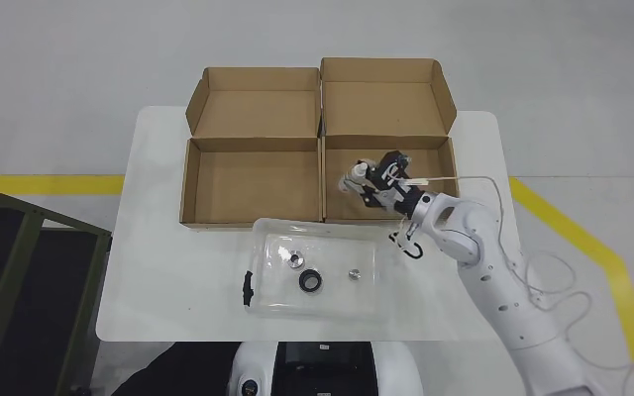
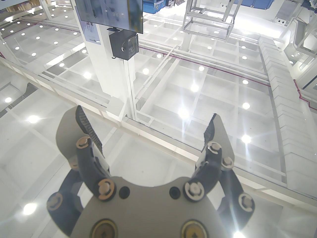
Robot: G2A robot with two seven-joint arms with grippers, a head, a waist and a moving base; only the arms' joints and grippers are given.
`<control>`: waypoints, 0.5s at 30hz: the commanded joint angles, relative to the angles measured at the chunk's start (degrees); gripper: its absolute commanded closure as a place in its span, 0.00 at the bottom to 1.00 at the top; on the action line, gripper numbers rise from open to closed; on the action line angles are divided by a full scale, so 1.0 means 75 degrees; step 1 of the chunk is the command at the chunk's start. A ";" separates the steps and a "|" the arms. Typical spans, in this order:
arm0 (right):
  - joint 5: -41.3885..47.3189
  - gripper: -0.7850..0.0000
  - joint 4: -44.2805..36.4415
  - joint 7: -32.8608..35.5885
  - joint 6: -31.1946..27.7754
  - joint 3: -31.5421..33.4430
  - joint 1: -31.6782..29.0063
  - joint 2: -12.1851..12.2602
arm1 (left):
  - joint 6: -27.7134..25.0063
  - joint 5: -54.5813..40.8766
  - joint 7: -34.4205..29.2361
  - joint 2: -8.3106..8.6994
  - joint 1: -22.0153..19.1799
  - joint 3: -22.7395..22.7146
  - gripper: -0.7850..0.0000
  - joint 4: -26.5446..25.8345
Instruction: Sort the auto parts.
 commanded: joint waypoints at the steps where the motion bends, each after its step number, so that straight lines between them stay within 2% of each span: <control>1: -0.0031 1.00 0.0171 0.0075 0.0062 -0.0079 0.0123 -0.0024 | 0.0000 0.0000 0.0000 0.0000 0.0000 0.0000 0.00 0.0000; 10: -0.0138 1.00 0.0704 0.0127 0.0227 -0.0344 0.0428 -0.0112 | 0.0000 0.0000 0.0000 0.0000 0.0000 0.0000 0.00 0.0000; 13: -0.0160 0.64 0.0770 0.0107 0.0248 -0.0387 0.0453 -0.0128 | 0.0000 0.0000 0.0000 0.0000 0.0000 0.0000 0.00 0.0000; 15: -0.0165 0.55 0.0801 0.0104 0.0251 -0.0414 0.0460 -0.0138 | 0.0000 0.0000 0.0000 0.0000 0.0000 0.0000 0.00 0.0000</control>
